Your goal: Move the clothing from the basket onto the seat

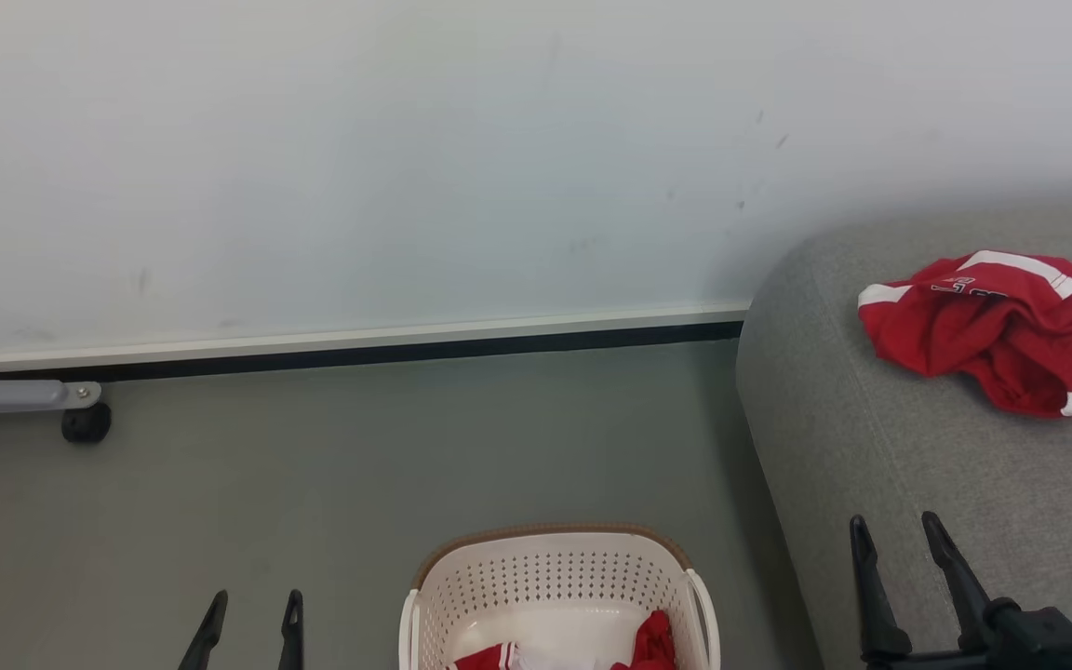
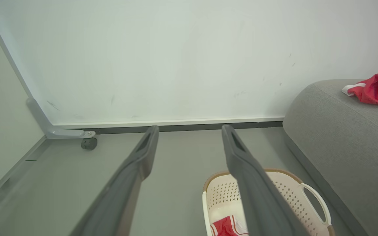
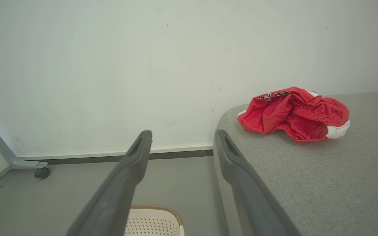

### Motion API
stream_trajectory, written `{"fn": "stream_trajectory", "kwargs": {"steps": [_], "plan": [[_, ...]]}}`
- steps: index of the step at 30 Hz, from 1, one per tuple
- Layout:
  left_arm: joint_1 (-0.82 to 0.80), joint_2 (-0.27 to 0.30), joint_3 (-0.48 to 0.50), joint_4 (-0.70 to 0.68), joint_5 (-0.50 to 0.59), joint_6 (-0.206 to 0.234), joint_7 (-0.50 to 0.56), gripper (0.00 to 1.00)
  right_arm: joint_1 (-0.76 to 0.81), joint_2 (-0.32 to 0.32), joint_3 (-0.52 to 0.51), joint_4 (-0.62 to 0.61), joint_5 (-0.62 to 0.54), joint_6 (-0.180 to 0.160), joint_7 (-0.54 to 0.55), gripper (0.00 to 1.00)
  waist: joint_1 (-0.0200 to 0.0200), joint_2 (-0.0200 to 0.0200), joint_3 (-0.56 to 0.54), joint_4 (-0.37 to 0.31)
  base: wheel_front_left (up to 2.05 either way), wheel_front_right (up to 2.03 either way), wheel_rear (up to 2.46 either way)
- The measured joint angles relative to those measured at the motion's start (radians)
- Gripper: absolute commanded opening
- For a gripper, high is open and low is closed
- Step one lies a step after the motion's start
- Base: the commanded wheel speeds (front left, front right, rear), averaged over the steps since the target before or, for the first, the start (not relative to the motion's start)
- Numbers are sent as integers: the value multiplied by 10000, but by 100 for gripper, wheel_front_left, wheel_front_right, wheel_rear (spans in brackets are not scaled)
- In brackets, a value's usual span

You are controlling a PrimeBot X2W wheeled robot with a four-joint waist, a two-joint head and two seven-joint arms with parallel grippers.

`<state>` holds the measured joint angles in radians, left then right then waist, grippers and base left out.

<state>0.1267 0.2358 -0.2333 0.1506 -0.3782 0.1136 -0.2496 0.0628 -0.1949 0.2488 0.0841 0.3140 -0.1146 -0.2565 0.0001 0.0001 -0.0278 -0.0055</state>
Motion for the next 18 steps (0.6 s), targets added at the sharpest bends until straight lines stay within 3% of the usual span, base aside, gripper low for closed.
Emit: {"fn": "stream_trajectory", "kwargs": {"steps": [18], "plan": [[-2186,-640,-1626,803,679,-623,836,100,-1854,-190,-435,-562,-98,-10,0,100,2,0,1968,-316,0,0,0]]}}
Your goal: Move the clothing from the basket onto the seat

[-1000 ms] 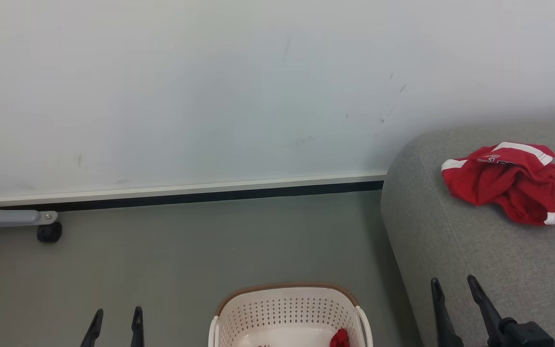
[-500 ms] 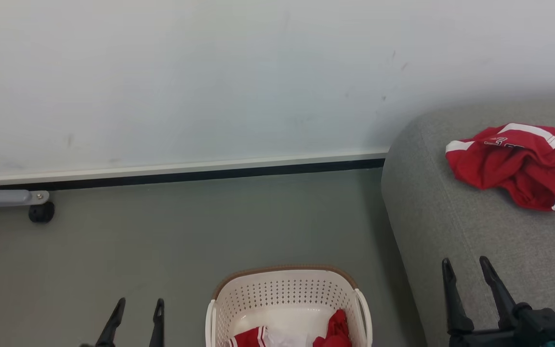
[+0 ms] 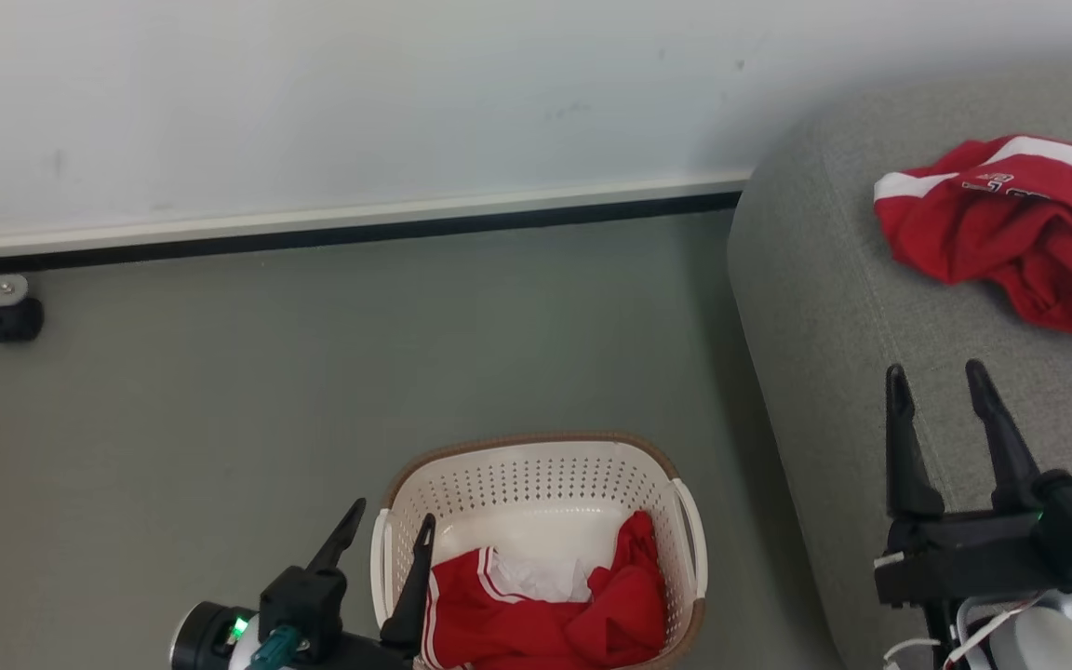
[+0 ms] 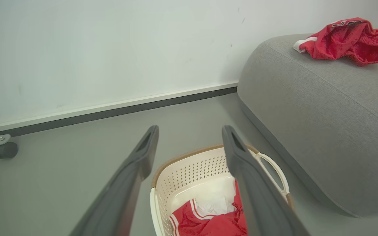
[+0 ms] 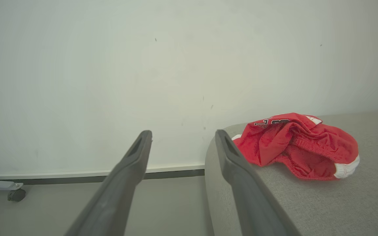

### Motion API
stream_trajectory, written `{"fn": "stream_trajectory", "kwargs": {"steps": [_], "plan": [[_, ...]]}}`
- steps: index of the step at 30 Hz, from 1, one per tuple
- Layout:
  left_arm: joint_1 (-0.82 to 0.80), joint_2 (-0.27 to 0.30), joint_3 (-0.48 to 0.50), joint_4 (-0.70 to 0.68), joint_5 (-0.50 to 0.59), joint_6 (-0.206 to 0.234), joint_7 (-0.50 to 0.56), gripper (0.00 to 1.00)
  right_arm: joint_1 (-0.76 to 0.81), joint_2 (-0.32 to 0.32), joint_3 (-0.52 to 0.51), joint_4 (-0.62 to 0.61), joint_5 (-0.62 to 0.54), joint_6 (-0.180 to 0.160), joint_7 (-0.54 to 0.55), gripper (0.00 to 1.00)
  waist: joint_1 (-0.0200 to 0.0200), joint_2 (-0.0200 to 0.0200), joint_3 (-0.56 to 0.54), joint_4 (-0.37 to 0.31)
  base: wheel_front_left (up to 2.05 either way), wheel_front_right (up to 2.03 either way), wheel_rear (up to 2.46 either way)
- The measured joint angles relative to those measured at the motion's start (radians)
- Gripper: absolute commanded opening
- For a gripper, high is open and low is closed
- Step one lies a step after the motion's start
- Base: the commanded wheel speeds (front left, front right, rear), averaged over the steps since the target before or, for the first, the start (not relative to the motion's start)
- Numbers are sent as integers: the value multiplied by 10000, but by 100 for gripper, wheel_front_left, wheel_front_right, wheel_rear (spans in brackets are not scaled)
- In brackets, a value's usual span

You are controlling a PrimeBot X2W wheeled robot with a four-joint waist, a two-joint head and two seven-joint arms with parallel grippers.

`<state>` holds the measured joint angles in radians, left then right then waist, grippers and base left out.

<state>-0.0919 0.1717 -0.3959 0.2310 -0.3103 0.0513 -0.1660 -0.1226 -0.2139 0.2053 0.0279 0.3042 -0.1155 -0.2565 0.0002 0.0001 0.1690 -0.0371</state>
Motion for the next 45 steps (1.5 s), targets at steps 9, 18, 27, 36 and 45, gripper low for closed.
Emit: {"fn": "stream_trajectory", "kwargs": {"steps": [9,18,27,36,45], "plan": [[-1124,-556,-646,871,253,-265,464,100,-1615,-36,-121,-148,0,12,88,100,1,0,1140,-365,0,0,0],[-2077,-713,-1287,1557,694,-619,876,100,-3024,-203,-232,-121,-23,134,182,100,0,1,2327,-660,0,0,0],[-2907,-836,-1781,2090,936,-968,1114,100,-3887,-228,-201,146,-58,316,267,100,0,1,3528,-837,0,0,0],[-3681,-938,-2366,2412,1327,-1241,1331,100,-4879,-54,-73,219,-58,424,265,100,-1,2,4589,-956,0,0,0],[-4656,-991,-3066,2755,1601,-1578,1695,100,-5942,48,77,222,-77,556,257,100,-1,2,5910,-1102,0,0,0]]}}
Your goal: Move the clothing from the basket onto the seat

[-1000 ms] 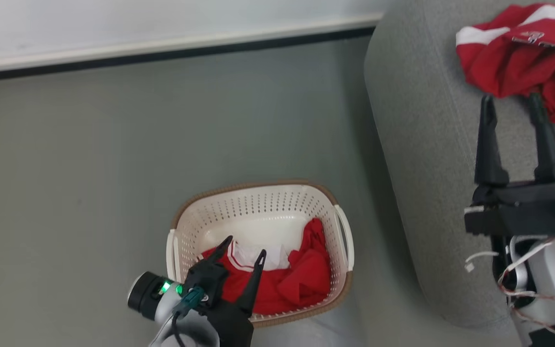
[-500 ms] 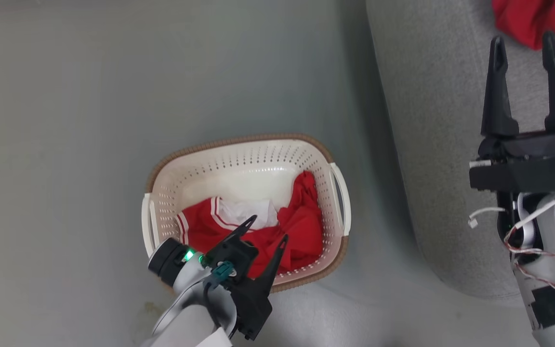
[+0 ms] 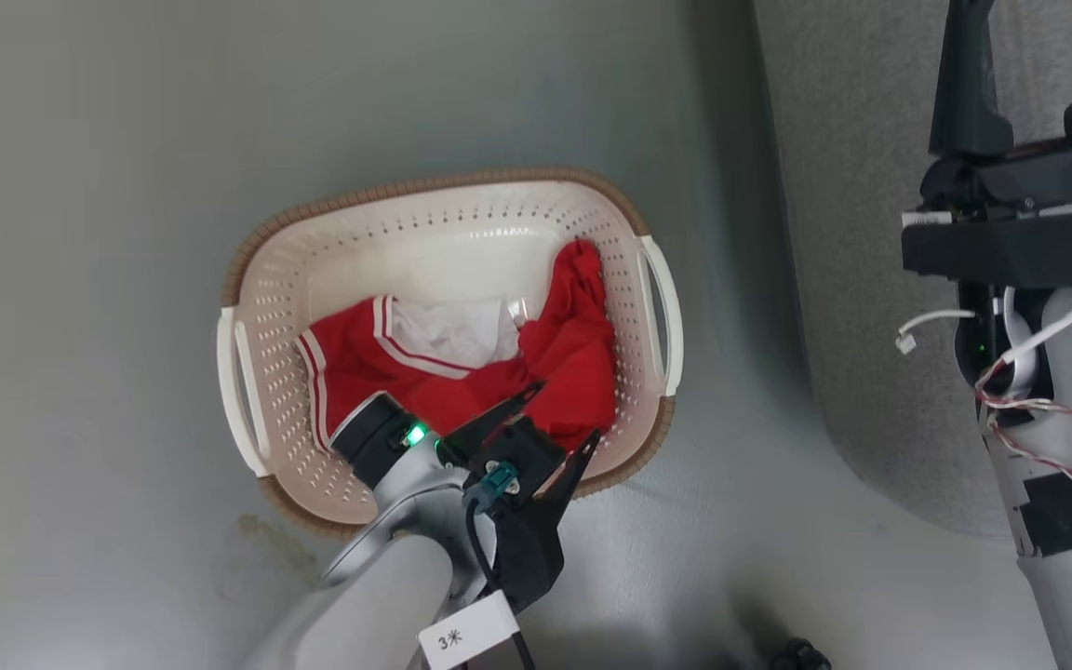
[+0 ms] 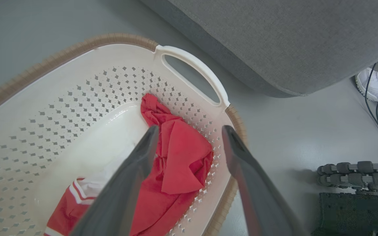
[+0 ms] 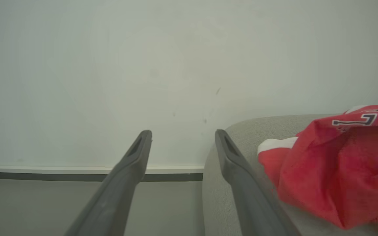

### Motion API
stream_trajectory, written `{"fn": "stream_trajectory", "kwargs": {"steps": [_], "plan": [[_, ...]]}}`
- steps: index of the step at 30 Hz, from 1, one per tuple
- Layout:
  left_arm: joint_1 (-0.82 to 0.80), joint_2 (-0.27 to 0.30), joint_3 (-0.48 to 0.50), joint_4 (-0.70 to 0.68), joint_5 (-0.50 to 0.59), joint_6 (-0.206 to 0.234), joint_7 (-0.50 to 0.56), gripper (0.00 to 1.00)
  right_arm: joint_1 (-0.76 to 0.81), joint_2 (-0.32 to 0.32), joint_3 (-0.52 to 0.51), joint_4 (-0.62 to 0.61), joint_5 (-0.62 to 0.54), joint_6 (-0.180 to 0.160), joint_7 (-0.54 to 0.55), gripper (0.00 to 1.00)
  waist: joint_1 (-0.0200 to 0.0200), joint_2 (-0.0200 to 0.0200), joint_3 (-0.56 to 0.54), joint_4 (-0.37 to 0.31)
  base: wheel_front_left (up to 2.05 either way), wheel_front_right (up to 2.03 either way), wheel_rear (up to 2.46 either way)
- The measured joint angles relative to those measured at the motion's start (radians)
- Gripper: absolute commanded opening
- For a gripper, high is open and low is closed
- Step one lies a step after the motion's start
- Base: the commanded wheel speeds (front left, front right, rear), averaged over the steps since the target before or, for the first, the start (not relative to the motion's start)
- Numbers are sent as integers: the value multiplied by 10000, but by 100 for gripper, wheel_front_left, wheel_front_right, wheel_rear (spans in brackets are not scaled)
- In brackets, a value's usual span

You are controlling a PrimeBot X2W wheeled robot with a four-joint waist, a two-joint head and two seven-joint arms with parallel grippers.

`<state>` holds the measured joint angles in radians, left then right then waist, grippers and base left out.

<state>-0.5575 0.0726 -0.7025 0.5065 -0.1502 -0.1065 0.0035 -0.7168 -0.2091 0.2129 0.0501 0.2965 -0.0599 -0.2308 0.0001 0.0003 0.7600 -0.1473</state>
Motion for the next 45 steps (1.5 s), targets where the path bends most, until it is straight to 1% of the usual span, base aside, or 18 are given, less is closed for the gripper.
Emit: {"fn": "stream_trajectory", "kwargs": {"steps": [4,10,16,17,25,34,35,36,37,38,39,45], "plan": [[-380,2,-144,107,180,-82,125,100,-456,136,157,-19,-71,75,-10,100,0,-1,524,-59,0,0,0],[-963,6,-276,447,286,-90,267,100,-1144,393,387,12,-203,176,-84,100,0,-1,1307,-197,0,0,0],[-1128,19,-466,968,307,-104,313,100,-1343,464,439,360,-251,265,-117,100,0,-1,1892,-390,0,0,0],[-1145,23,-472,1032,307,-163,313,100,-1350,466,439,412,-253,267,-148,100,0,-1,1955,-423,0,0,0],[-1487,82,-290,1528,307,-161,240,100,-1567,602,525,633,-339,384,-186,100,0,-2,2196,-639,0,0,0],[-1712,196,-104,2107,347,136,115,100,-1691,694,621,886,-439,439,-261,100,-2,-3,2245,-731,0,0,0],[-1745,192,-86,2167,347,201,107,95,-1713,713,627,917,-439,449,-261,100,-2,-3,2244,-735,0,0,0],[-1766,194,-71,2219,347,201,105,60,-1735,731,631,949,-441,483,-261,100,-2,-3,2241,-738,0,0,0],[-1770,190,-61,2265,347,228,61,37,-1749,748,640,978,-453,485,-261,100,-2,-3,2238,-742,0,0,0],[-1771,180,-56,2301,345,251,17,6,-1750,759,650,1009,-466,514,-261,100,-2,-3,2233,-744,0,0,0],[-1772,176,-54,2330,345,268,-19,0,-1752,773,662,1045,-468,514,-261,100,-2,-2,2226,-745,0,0,0],[-1775,121,-105,2562,343,261,-336,0,-1755,836,713,1415,-504,600,-263,100,-2,-2,2042,-735,0,0,0]]}}
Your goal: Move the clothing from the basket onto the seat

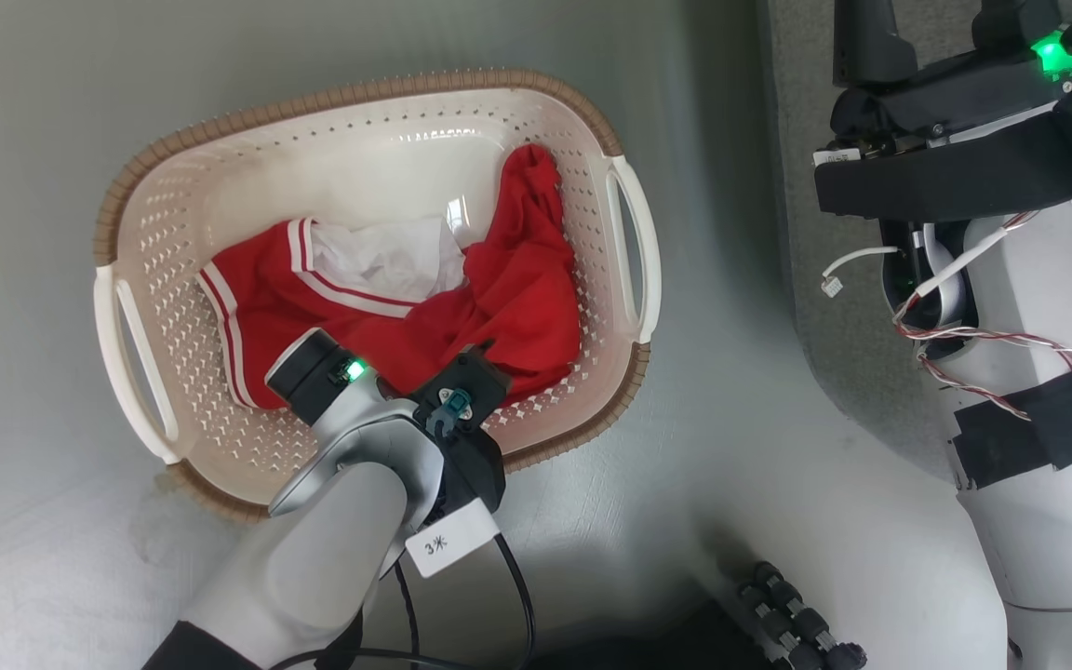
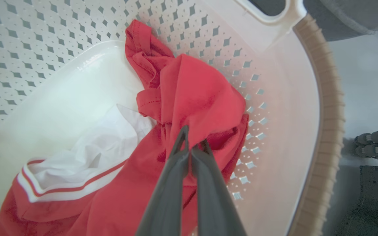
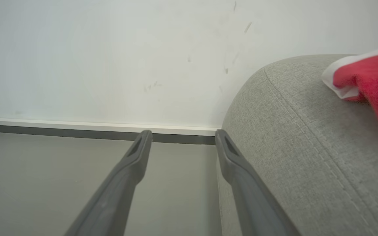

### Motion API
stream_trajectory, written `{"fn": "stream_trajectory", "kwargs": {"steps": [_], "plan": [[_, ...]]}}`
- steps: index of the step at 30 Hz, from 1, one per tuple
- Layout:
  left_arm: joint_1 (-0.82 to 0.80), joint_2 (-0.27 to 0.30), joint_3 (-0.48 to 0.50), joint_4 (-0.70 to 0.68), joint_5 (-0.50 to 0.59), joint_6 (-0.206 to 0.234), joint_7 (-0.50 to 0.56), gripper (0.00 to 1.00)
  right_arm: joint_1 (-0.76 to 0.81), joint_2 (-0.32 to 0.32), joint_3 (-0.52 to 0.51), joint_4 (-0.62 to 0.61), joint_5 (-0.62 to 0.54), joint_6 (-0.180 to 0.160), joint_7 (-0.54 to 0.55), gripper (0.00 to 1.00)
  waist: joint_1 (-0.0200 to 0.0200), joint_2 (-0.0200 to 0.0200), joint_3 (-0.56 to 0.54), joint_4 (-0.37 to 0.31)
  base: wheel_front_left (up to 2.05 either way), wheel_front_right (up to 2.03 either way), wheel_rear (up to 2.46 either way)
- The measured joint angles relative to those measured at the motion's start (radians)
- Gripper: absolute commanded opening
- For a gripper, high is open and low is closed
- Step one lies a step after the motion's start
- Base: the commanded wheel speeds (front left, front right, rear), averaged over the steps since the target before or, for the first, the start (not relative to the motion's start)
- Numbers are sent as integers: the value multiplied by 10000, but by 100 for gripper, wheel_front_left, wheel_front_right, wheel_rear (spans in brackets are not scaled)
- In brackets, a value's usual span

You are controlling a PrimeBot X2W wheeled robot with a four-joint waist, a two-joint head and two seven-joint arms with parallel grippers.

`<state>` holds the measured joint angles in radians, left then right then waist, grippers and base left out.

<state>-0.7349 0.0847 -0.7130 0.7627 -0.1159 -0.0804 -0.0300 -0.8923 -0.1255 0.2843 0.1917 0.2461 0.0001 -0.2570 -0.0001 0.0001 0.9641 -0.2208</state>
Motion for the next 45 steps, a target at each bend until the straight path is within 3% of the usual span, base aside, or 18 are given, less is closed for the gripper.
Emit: {"fn": "stream_trajectory", "kwargs": {"steps": [19,45], "plan": [[5,-267,77,69,-529,-2,-1843,0,901,105,81,1208,-21,280,2,100,0,-1,-1754,407,0,0,0],[60,-382,673,-1168,-1367,-90,-2196,0,3104,94,-359,2082,0,322,2,100,0,-2,-5064,2011,0,0,0]]}}
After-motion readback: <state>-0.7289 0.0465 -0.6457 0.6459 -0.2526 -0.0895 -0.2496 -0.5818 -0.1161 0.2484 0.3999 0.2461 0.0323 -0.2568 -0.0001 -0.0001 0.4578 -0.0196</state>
